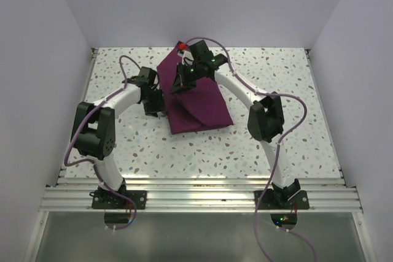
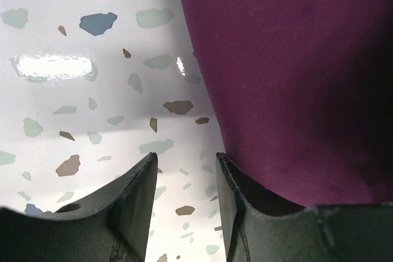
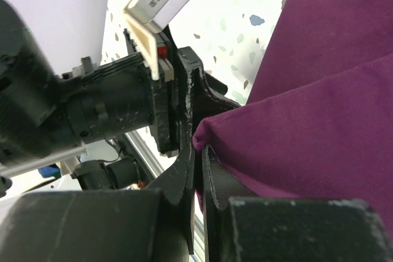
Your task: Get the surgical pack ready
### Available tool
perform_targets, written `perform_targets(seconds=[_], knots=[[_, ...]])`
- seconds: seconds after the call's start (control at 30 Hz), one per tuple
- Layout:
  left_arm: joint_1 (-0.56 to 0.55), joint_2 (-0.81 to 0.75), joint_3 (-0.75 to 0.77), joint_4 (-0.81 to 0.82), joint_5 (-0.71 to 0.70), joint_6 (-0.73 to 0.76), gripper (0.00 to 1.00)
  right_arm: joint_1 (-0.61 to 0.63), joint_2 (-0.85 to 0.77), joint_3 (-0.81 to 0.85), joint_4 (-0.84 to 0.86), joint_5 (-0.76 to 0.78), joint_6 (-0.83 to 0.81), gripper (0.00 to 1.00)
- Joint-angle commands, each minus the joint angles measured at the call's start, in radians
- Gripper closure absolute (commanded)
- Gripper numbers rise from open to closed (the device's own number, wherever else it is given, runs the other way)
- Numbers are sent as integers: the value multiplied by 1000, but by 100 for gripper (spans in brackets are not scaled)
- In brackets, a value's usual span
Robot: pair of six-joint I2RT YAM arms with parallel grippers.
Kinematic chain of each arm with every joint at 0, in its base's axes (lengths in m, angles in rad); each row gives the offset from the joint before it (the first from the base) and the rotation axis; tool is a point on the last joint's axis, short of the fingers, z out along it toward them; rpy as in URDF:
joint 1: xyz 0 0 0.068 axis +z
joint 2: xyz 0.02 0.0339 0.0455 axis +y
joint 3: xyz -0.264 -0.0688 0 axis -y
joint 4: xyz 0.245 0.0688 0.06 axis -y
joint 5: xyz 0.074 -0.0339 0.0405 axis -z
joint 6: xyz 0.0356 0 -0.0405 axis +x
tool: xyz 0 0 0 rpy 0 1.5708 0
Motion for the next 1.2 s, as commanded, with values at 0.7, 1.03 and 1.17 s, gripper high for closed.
perform_targets(seconds=[0.7, 1.03, 1.17], knots=[[92, -143, -116, -21, -47, 13, 51, 59, 178, 136, -2, -36, 63, 78], [92, -264, -58, 71, 100, 47, 49, 11, 59, 171, -138, 23, -12, 27], [92, -278, -53, 142, 197, 26, 56, -76, -71, -8, -101, 30, -9, 29]])
